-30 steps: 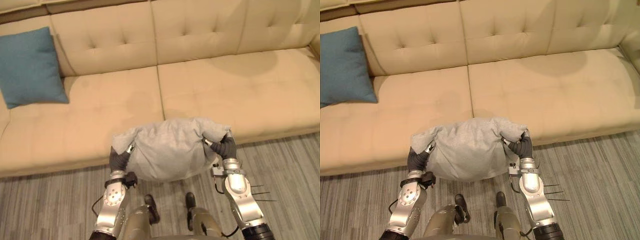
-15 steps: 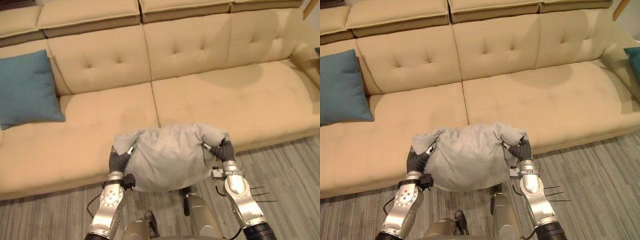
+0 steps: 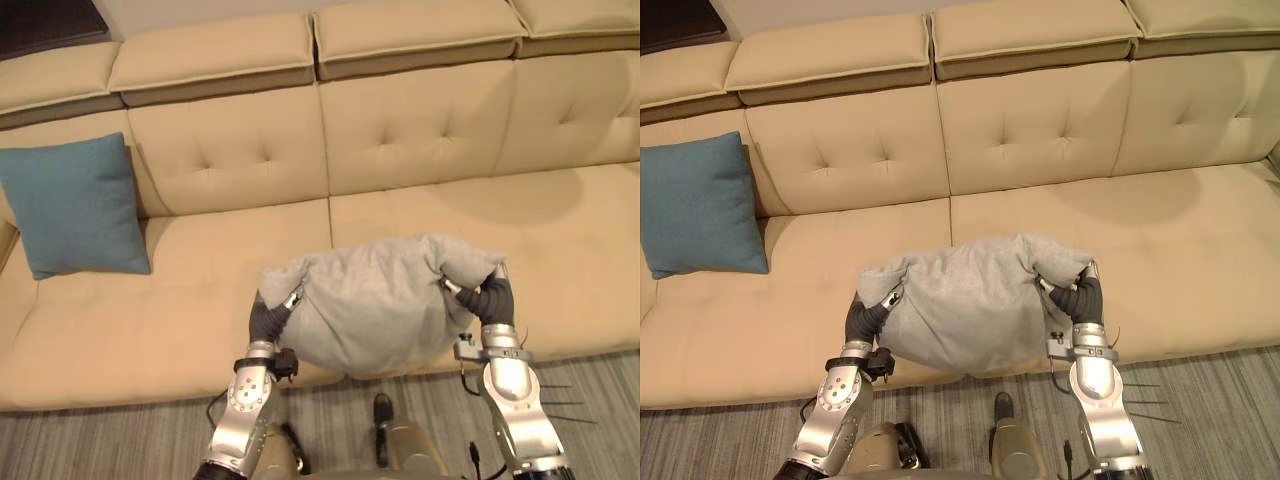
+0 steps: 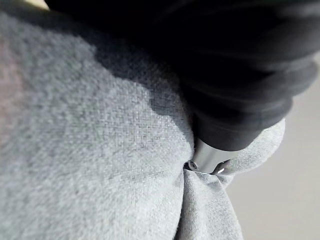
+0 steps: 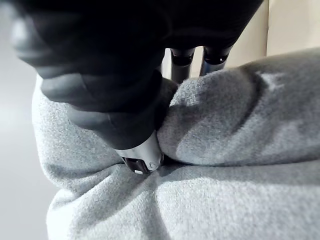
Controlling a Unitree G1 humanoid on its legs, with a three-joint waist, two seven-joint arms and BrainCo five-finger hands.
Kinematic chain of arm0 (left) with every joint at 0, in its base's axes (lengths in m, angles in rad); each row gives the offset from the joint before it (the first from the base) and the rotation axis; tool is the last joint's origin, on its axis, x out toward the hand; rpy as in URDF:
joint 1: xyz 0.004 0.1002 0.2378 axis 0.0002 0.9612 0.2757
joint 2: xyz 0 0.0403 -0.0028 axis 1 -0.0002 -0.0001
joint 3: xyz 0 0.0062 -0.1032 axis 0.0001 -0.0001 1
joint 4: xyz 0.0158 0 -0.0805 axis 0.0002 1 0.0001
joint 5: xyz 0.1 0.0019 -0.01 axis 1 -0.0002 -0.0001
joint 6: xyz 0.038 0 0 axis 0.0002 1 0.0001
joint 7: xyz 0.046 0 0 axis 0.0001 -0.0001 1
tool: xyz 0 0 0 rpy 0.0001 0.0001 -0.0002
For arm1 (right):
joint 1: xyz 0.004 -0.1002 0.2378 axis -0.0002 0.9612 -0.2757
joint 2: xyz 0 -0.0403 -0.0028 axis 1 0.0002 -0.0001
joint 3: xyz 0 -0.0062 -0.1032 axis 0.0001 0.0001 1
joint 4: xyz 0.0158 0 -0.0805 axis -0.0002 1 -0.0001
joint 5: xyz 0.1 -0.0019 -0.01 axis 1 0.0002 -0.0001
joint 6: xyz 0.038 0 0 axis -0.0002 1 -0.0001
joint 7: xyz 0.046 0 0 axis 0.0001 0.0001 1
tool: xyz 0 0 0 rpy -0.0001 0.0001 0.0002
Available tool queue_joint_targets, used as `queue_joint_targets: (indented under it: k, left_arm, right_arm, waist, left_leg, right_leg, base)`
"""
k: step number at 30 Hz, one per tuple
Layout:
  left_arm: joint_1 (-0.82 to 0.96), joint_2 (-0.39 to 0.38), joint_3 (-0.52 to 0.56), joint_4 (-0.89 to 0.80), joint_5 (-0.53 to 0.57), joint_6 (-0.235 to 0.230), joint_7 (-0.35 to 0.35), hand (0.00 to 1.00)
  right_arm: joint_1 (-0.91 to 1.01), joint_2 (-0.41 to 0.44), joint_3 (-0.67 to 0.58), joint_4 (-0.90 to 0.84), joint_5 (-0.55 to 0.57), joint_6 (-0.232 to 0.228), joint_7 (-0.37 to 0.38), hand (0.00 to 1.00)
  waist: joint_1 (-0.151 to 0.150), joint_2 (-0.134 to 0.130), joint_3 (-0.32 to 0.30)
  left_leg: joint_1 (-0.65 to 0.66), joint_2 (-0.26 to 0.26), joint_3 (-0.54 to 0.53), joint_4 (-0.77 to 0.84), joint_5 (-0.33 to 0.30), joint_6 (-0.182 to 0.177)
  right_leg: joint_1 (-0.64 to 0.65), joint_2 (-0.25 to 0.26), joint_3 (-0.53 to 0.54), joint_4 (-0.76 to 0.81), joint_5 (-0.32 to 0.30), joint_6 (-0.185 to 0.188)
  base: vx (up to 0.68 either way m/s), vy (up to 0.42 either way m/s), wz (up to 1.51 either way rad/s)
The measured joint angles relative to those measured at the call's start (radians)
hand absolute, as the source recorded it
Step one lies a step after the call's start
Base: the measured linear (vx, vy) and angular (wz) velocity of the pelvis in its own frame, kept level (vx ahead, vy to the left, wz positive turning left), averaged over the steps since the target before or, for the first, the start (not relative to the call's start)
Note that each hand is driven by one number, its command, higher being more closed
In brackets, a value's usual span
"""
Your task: Pick up cushions and gather them together orderly.
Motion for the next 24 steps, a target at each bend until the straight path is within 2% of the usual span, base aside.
queue_joint_targets:
  k: [2,6,11,15,19,21,24]
  left_arm:
    - [-0.025,0.045,0.0,0.03,0.013,0.0,0.0,1.0]
    - [-0.031,0.091,0.016,0.039,0.017,0.002,0.001,1.0]
    - [-0.125,0.118,0.056,0.039,0.042,0.002,0.014,1.0]
    - [-0.331,0.121,0.103,0.078,0.068,0.002,0.105,1.0]
    - [-0.559,0.143,0.16,0.162,0.082,0.002,0.196,1.0]
    - [-0.729,0.172,0.177,0.233,0.089,0.002,0.249,1.0]
    - [-0.893,0.204,0.195,0.313,0.106,0.002,0.287,1.0]
  right_arm:
    - [-0.021,0.027,0.006,0.069,-0.002,0.007,0.002,1.0]
    - [-0.068,0.025,0.051,0.137,-0.034,0.025,0.007,1.0]
    - [-0.213,0.022,0.069,0.143,-0.039,0.03,-0.003,1.0]
    - [-0.456,0.012,0.066,0.226,-0.038,0.029,-0.051,1.0]
    - [-0.679,0.005,0.064,0.313,-0.038,0.029,-0.096,1.0]
    - [-0.822,0.004,0.036,0.376,-0.038,0.03,-0.127,1.0]
    - [-0.967,0.004,0.001,0.435,-0.038,0.032,-0.165,1.0]
  waist:
    - [0.012,-0.021,0.0]
    - [0.02,-0.024,0.001]
    - [0.018,-0.038,0.011]
    - [0.01,-0.056,0.037]
    - [0.014,-0.055,0.08]
    - [0.016,-0.056,0.113]
    - [0.02,-0.055,0.147]
  left_leg:
    - [0.012,-0.043,0.006,-0.061,-0.009,-0.005]
    - [0.023,-0.08,0.068,-0.075,-0.023,0.023]
    - [-0.026,-0.086,0.113,-0.055,-0.036,0.042]
    - [-0.094,-0.082,0.107,-0.025,-0.034,0.046]
    - [-0.151,-0.081,0.098,-0.01,-0.026,0.057]
    - [-0.186,-0.086,0.082,-0.01,-0.009,0.063]
    - [-0.22,-0.089,0.072,-0.02,0.014,0.064]
  right_leg:
    - [-0.029,-0.018,0.04,-0.007,0.016,0.027]
    - [-0.034,-0.049,0.114,-0.063,0.053,0.065]
    - [-0.075,-0.053,0.166,-0.134,0.119,0.072]
    - [-0.114,-0.052,0.173,-0.174,0.168,0.071]
    - [-0.149,-0.054,0.174,-0.194,0.201,0.075]
    - [-0.175,-0.057,0.166,-0.197,0.212,0.072]
    - [-0.205,-0.059,0.157,-0.199,0.224,0.07]
  base:
    - [0.06,0.227,-0.27]
    - [0.0,0.154,-0.36]
    - [-0.05,0.062,-0.32]
    - [-0.1,-0.004,-0.06]
    - [-0.12,-0.035,0.04]
    - [-0.08,-0.042,0.2]
    - [-0.06,-0.044,0.15]
